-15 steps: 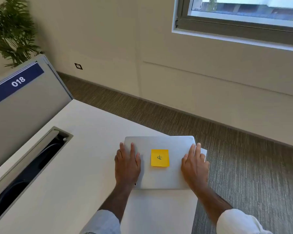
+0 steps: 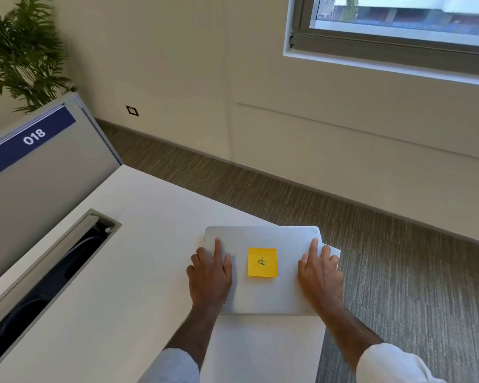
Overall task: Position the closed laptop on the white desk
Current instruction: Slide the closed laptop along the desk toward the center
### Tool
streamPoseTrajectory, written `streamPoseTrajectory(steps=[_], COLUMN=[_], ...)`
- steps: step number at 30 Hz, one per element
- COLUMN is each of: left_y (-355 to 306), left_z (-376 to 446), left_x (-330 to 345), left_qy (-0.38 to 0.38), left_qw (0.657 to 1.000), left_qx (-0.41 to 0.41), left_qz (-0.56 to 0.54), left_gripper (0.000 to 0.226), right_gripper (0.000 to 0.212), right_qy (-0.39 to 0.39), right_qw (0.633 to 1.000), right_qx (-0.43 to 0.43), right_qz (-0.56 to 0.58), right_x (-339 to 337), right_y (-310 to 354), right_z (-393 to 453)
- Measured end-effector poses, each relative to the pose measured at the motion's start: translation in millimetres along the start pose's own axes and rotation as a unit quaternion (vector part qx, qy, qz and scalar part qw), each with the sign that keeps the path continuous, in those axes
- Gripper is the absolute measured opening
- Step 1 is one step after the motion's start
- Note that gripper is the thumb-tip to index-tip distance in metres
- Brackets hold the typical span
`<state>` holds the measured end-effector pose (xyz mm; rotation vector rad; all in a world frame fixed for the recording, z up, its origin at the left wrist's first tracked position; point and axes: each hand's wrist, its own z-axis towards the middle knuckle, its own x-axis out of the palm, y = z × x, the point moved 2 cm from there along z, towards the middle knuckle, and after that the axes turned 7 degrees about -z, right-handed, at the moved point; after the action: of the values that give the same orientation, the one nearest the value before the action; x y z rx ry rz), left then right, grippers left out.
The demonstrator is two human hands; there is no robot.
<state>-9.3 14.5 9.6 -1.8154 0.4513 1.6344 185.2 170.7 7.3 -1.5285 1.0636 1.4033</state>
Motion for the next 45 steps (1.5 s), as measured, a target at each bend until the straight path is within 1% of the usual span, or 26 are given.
streamPoseTrajectory(steps=[3, 7, 9, 14, 20, 25, 34, 39, 45], left_y=[-4, -10, -9, 4, 11, 15, 16, 13, 18], left_z=[-1, 3, 6, 10, 11, 9, -7, -10, -15], left_x=[1, 0, 1, 4, 7, 8, 1, -5, -15], left_qy=[0.008, 0.022, 0.028, 0.034, 0.026, 0.041, 0.022, 0.019, 0.013], left_qw=[1.0, 0.995, 0.992, 0.98, 0.965, 0.944, 0.934, 0.937, 0.939], left_qx=[-0.025, -0.081, -0.096, -0.104, -0.099, -0.118, -0.13, -0.121, -0.117], left_qz=[-0.016, -0.054, -0.073, -0.164, -0.243, -0.307, -0.332, -0.328, -0.324], left_gripper=[0.057, 0.067, 0.069, 0.063, 0.073, 0.078, 0.079, 0.078, 0.077], right_gripper=[0.054, 0.054, 0.053, 0.048, 0.044, 0.044, 0.058, 0.065, 0.067], right_qy=[0.001, 0.006, 0.009, -0.009, -0.016, -0.018, -0.011, -0.006, -0.004], right_qw=[1.0, 1.0, 1.0, 0.998, 0.993, 0.989, 0.982, 0.983, 0.985], right_qx=[0.0, 0.01, 0.017, 0.019, 0.025, 0.024, 0.008, 0.004, 0.0], right_qz=[0.0, 0.004, 0.023, 0.063, 0.118, 0.143, 0.191, 0.184, 0.171], right_x=[0, 1, 2, 2, 4, 3, -4, -10, -20], right_y=[0, 2, 3, 1, -3, -2, -7, -10, -6], right_z=[0, 3, 4, 5, 6, 0, -3, -5, -11])
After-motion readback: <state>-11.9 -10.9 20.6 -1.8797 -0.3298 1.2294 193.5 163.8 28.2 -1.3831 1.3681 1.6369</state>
